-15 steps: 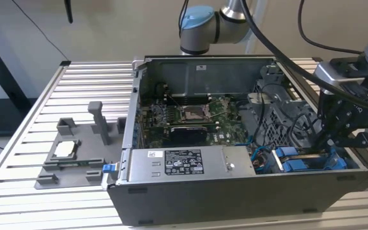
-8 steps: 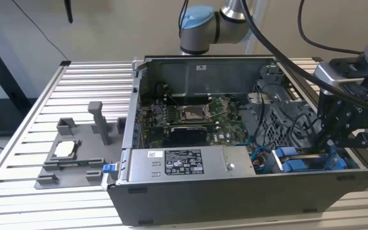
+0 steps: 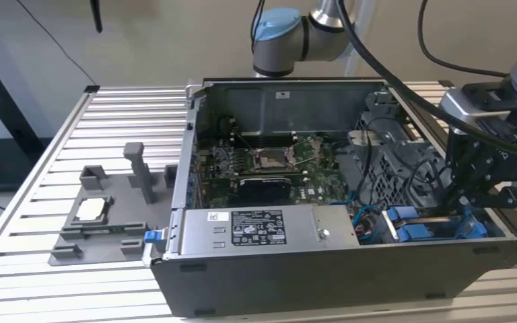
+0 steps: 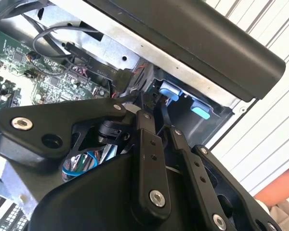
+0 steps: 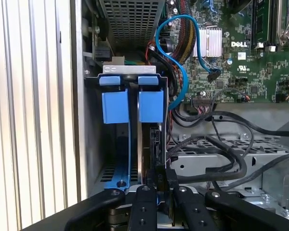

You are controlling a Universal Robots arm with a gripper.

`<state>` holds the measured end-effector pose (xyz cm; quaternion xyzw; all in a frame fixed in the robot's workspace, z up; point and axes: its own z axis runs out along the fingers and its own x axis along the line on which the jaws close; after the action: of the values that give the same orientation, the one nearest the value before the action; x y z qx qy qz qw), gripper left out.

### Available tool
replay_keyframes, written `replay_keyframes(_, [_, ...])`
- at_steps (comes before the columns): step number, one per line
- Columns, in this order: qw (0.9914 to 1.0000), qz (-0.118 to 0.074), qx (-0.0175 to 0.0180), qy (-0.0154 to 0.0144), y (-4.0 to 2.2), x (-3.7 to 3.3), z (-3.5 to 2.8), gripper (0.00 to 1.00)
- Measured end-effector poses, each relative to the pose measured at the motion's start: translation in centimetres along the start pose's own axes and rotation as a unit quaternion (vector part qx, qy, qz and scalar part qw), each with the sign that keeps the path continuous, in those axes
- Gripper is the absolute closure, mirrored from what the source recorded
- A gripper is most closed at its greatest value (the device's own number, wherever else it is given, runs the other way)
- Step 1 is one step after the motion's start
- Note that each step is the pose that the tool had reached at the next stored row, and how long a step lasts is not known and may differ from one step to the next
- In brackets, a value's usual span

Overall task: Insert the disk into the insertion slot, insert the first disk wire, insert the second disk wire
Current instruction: 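Insert the first disk wire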

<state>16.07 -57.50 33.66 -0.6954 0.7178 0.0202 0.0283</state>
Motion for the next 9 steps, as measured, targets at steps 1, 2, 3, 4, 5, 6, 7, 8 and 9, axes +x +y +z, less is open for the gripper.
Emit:
replay_keyframes(1, [1.00000, 0.000, 0.0001, 0.0001, 0.00, 0.00, 0.09, 0.81])
replay_keyframes(2, [1.00000, 0.000, 0.0003, 0.0015, 0.01, 0.03, 0.39, 0.81])
replay_keyframes(3, [1.00000, 0.000, 0.0002, 0.0009, 0.01, 0.03, 0.44, 0.81])
replay_keyframes(4, [1.00000, 0.000, 0.0002, 0.0008, 0.02, 0.03, 0.45, 0.79])
replay_keyframes(5, [1.00000, 0.000, 0.0002, 0.0005, 0.02, 0.03, 0.36, 0.79])
replay_keyframes(6, [1.00000, 0.000, 0.0002, 0.0004, 0.02, 0.01, 0.10, 0.73])
replay_keyframes(7, [1.00000, 0.000, 0.0002, 0.0005, 0.02, -0.03, -0.32, 0.73])
replay_keyframes(8, [1.00000, 0.000, 0.0002, 0.0010, 0.02, -0.06, -0.79, 0.73])
replay_keyframes(9, [1.00000, 0.000, 0.0002, 0.0008, 0.03, -0.08, -1.21, 0.73])
